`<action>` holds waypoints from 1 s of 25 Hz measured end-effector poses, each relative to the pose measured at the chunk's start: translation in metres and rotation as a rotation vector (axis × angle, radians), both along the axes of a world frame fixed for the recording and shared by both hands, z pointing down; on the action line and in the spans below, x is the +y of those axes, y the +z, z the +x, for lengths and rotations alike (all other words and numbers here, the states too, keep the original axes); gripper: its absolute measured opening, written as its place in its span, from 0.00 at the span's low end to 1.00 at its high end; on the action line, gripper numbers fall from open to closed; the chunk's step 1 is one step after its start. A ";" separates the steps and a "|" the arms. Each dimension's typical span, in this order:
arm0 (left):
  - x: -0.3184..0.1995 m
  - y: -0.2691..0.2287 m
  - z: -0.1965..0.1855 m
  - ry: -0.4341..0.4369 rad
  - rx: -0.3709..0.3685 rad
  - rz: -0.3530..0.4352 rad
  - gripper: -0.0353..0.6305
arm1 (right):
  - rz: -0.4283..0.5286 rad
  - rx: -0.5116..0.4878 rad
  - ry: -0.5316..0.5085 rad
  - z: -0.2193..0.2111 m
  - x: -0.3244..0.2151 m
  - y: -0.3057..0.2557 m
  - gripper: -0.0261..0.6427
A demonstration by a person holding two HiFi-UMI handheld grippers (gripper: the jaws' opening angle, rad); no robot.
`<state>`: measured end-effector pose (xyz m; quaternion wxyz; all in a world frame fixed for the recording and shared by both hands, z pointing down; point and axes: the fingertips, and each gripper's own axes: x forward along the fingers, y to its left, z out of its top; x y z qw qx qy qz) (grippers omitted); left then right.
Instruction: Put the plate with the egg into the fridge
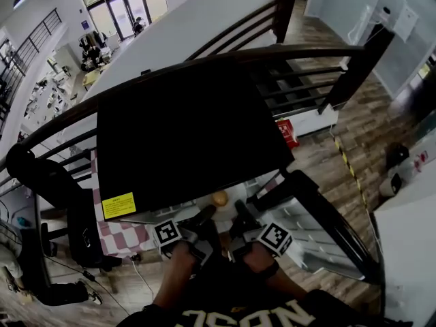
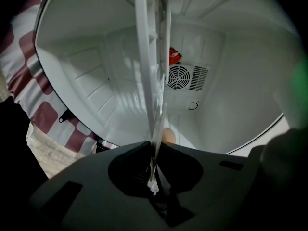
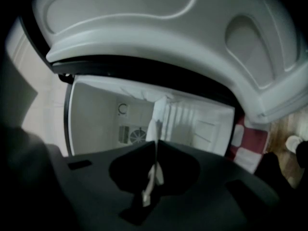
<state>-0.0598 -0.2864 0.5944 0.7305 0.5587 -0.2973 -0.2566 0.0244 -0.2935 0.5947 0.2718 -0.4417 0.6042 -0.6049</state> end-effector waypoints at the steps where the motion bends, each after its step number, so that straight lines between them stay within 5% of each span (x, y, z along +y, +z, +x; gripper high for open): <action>1: -0.002 0.000 0.000 0.000 -0.002 -0.002 0.12 | -0.003 0.001 0.000 0.000 -0.001 0.000 0.08; 21: -0.019 -0.003 0.000 0.003 0.034 -0.041 0.12 | -0.012 0.010 0.008 -0.004 -0.032 -0.001 0.08; 25: -0.020 -0.004 0.000 -0.023 0.065 -0.023 0.13 | 0.055 0.012 0.002 -0.005 -0.033 -0.007 0.08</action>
